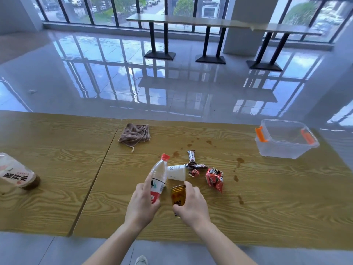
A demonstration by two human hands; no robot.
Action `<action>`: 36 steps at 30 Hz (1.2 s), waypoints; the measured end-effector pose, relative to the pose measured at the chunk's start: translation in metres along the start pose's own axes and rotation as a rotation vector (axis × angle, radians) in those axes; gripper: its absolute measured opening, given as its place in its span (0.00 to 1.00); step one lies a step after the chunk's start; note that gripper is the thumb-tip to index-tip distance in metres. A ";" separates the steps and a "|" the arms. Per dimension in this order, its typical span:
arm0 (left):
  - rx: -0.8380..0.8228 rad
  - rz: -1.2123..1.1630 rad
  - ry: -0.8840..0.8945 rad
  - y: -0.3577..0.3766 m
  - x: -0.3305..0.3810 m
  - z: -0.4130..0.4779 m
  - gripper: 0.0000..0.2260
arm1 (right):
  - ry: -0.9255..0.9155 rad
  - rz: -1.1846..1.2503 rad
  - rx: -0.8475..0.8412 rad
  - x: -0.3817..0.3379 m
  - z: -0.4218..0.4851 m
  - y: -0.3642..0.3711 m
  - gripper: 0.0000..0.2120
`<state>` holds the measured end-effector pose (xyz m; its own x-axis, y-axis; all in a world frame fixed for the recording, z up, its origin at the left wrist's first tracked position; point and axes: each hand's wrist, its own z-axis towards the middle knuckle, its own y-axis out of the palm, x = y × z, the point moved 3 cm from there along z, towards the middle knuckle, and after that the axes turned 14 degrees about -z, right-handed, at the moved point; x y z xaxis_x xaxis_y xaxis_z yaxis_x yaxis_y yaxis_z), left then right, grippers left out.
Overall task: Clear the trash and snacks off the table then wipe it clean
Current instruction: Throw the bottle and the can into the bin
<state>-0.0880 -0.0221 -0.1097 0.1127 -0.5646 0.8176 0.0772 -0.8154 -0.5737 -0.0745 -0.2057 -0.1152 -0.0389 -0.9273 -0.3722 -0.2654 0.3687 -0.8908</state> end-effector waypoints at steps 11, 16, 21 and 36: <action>-0.223 0.023 0.271 0.055 0.055 0.000 0.39 | 0.255 -0.024 0.189 0.070 -0.055 -0.026 0.42; -0.421 0.040 0.399 0.084 0.073 -0.021 0.41 | 0.501 0.042 0.308 0.100 -0.109 -0.024 0.41; -0.650 0.069 0.517 0.126 0.085 -0.076 0.42 | 0.710 0.097 0.384 0.138 -0.186 -0.013 0.41; -1.077 0.293 0.536 0.308 0.051 -0.318 0.37 | 1.148 0.308 0.304 0.307 -0.434 0.138 0.42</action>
<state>-0.3734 -0.3425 -0.2289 -0.4507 -0.5179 0.7271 -0.7648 -0.1959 -0.6137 -0.5412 -0.4673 -0.2394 -0.9273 -0.2604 -0.2689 0.1341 0.4397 -0.8881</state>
